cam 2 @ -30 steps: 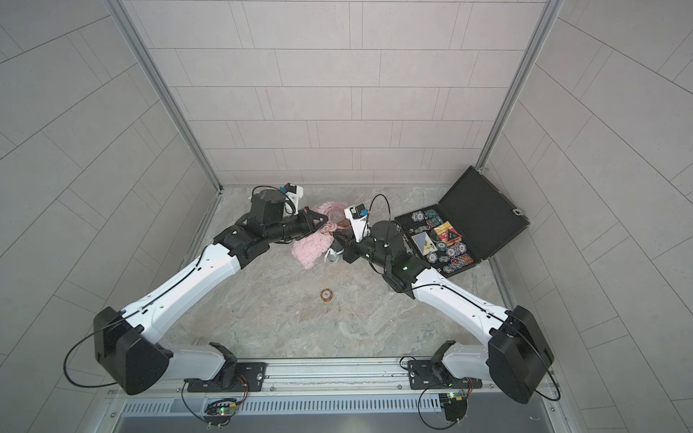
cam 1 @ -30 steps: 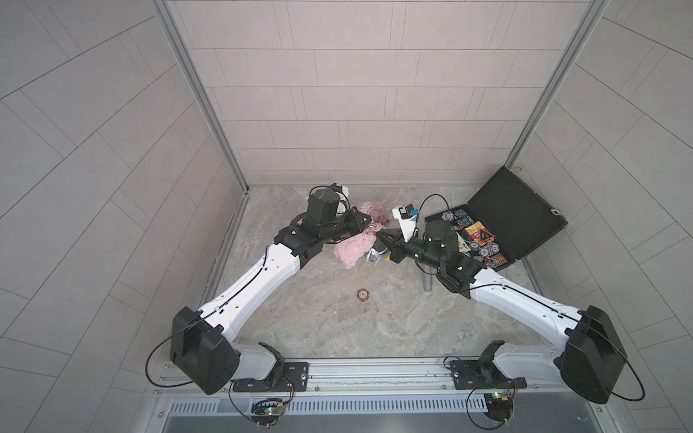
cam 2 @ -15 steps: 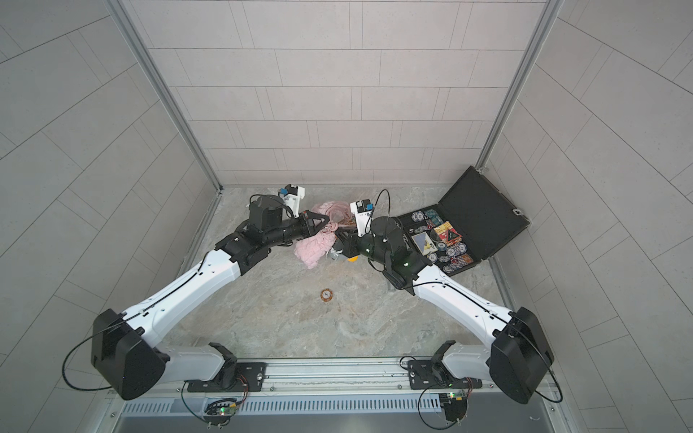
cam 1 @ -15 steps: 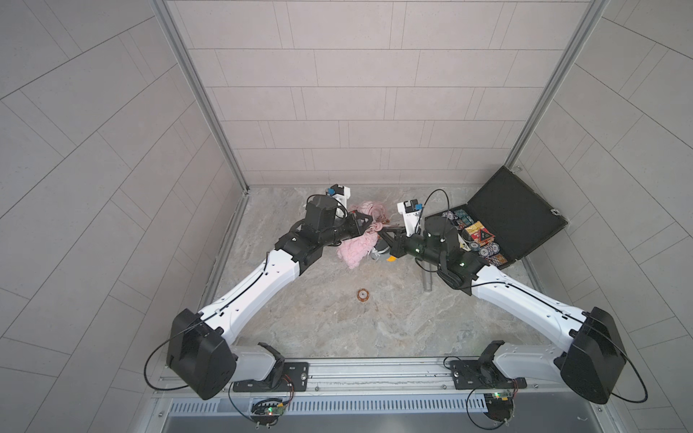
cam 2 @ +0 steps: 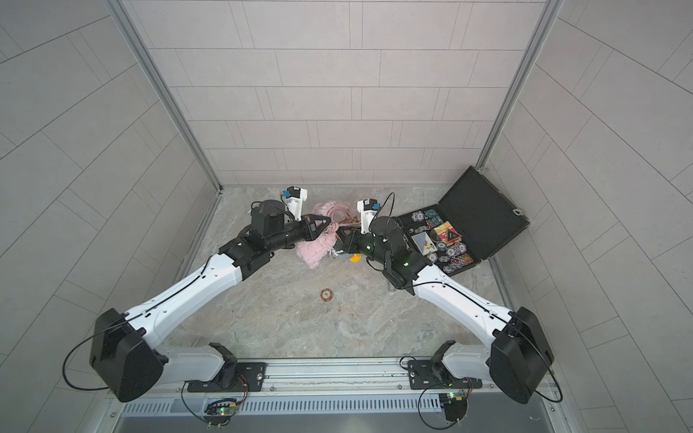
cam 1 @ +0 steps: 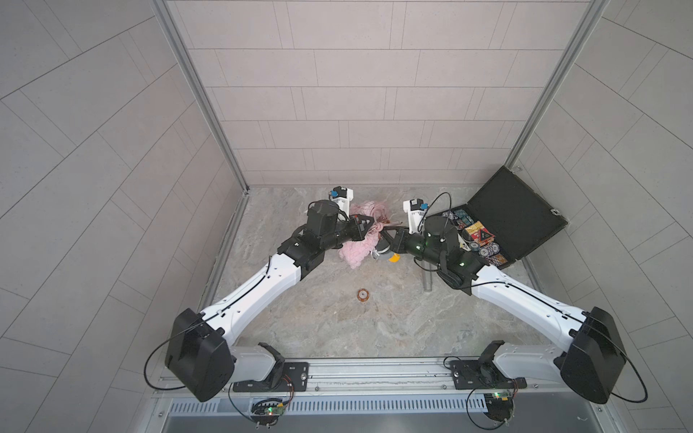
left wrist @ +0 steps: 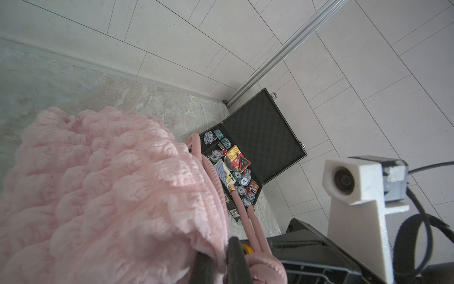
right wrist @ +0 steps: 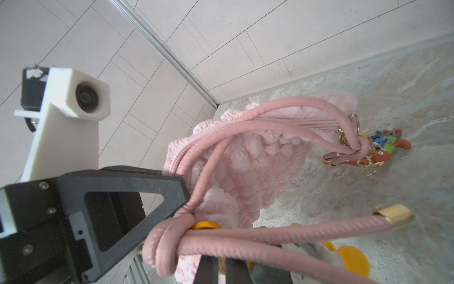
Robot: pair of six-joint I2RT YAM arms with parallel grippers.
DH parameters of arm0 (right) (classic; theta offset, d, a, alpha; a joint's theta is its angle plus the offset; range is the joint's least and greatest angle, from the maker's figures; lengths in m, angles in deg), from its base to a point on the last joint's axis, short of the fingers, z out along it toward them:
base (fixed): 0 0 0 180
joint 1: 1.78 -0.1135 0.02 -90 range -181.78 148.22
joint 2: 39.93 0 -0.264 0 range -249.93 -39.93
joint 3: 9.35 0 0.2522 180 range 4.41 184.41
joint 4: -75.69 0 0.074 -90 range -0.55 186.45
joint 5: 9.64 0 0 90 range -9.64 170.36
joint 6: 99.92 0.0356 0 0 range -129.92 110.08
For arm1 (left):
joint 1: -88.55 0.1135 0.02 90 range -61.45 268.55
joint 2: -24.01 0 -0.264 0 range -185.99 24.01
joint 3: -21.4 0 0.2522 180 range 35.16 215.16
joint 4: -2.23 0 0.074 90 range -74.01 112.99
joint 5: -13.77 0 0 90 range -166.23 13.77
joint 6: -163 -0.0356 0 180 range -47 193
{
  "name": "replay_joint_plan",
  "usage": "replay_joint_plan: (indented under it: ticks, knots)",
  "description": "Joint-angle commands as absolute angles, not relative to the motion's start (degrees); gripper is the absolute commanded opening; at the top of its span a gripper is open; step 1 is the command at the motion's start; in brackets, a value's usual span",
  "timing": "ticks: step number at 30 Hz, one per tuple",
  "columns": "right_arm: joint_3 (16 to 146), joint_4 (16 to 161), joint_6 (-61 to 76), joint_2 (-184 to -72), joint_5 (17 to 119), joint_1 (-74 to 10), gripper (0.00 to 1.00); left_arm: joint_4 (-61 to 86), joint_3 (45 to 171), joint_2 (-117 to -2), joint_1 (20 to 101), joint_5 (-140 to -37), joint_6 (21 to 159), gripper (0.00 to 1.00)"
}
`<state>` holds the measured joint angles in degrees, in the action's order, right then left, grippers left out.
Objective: Remove the decoration from the bag
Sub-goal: Remove the decoration item from the bag.
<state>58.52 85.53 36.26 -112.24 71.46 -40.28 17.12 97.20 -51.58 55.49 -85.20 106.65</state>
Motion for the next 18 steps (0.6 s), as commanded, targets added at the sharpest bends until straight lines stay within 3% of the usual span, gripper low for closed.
replay_joint_plan:
  ticks: [1, 18]
  knots:
    - [58.2, 75.2, 41.6, -110.6, 74.6, -39.3, 0.02, 17.7, 96.0, -50.0, 54.4, -86.9, 104.1, 0.0]
    - [53.5, 72.9, 51.4, -108.6, 75.9, -37.9, 0.03, 8.1, 92.2, -47.7, 54.4, -88.2, 102.7, 0.0]
